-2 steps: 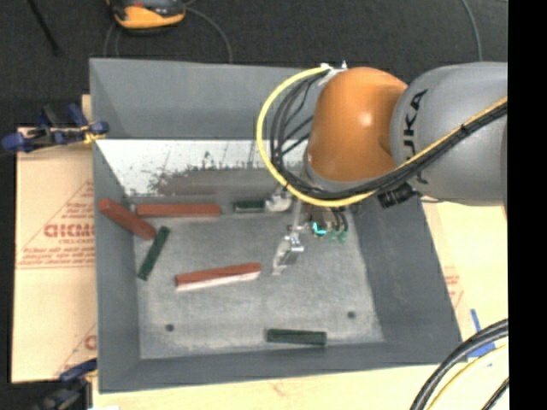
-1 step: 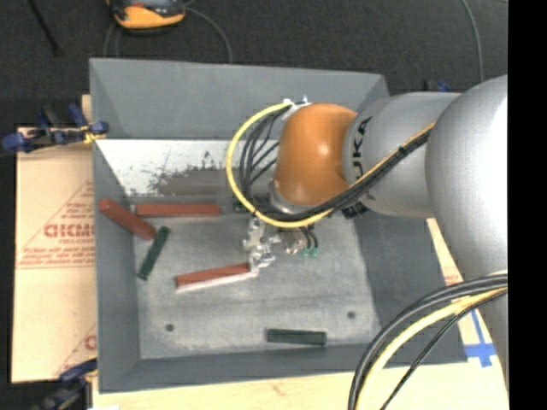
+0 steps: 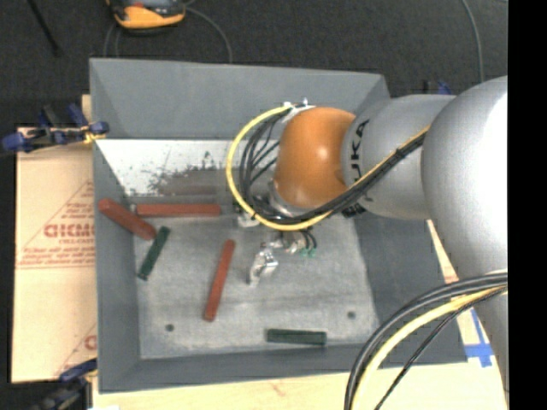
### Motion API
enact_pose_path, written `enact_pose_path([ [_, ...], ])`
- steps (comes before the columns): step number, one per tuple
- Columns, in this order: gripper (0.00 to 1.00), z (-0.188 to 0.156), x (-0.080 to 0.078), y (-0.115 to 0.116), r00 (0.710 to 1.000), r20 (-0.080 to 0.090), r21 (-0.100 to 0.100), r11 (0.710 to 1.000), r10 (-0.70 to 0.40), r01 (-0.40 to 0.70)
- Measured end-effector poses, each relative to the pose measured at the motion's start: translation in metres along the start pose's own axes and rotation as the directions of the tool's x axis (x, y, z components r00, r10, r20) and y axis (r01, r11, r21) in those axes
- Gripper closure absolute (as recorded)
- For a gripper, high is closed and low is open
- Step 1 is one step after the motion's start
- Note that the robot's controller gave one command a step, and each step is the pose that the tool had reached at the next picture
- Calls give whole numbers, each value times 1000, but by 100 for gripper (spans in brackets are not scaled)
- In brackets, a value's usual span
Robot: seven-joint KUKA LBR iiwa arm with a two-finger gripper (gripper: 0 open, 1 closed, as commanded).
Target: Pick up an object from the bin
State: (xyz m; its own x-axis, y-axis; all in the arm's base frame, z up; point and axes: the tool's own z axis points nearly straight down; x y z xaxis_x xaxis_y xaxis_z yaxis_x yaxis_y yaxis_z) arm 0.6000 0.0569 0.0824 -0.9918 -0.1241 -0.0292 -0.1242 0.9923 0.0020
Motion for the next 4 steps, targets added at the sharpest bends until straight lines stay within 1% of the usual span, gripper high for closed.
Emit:
enact_pose_path([
  [1, 0, 4, 4, -1, 1000, -11, 0, 1000, 2, -2],
  [2, 0, 7, -20, 19, 989, -29, 3, 989, -146, 146],
  [3, 0, 4, -32, 50, 953, -21, -4, 953, -303, 303],
  [4, 100, 2, 6, 51, 756, -24, -17, 756, -655, 654],
])
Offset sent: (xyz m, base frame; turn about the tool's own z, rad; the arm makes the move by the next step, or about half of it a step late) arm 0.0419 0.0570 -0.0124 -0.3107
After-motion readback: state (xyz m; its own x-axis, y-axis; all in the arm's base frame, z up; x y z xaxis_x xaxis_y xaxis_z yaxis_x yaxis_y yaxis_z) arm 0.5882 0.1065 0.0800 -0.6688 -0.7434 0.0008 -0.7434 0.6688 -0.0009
